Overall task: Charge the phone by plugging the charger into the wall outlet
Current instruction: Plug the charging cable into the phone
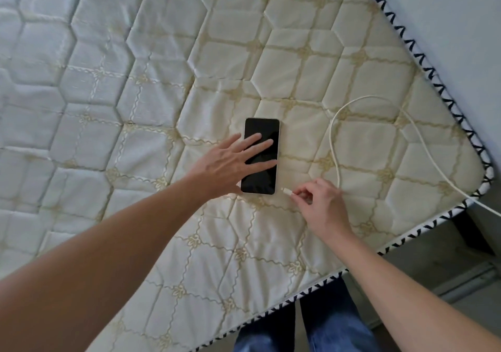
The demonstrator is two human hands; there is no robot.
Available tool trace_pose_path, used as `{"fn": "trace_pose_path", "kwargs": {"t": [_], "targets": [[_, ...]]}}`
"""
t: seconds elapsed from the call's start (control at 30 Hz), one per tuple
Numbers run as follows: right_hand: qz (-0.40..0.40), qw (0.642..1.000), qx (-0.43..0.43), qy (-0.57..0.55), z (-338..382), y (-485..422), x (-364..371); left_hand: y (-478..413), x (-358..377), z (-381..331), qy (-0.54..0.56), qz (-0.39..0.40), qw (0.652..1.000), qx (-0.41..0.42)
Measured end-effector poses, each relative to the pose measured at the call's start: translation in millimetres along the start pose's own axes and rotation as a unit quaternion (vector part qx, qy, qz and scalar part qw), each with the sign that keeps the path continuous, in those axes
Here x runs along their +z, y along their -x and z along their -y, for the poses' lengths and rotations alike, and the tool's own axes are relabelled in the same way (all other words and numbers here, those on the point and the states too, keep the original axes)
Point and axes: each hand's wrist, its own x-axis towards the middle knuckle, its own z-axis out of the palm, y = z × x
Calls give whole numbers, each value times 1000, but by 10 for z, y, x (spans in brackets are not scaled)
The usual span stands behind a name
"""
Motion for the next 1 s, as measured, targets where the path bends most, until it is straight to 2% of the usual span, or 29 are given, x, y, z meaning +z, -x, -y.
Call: {"fn": "trace_pose_path", "kwargs": {"t": [0.1,0.27,0.43,0.6,0.73,1.0], "targets": [[-11,999,39,-31,-34,-95,-57,-74,33,14,12,-2,1000,-2],[-57,995,76,-32,-110,-374,-244,-342,-40,110,56,-14,996,-72],[-77,992,96,-33,-58,-612,-374,-608,-205,365,94,-4,990,-102],[-66,991,101,-57,71,-606,-244,-727,-343,514,117,-62,979,-154],[-69,987,116,-85,152,-503,-43,-897,-349,448,141,-14,974,-179],[-117,977,139,-113,319,-482,163,-954,-415,439,167,11,965,-201]]}}
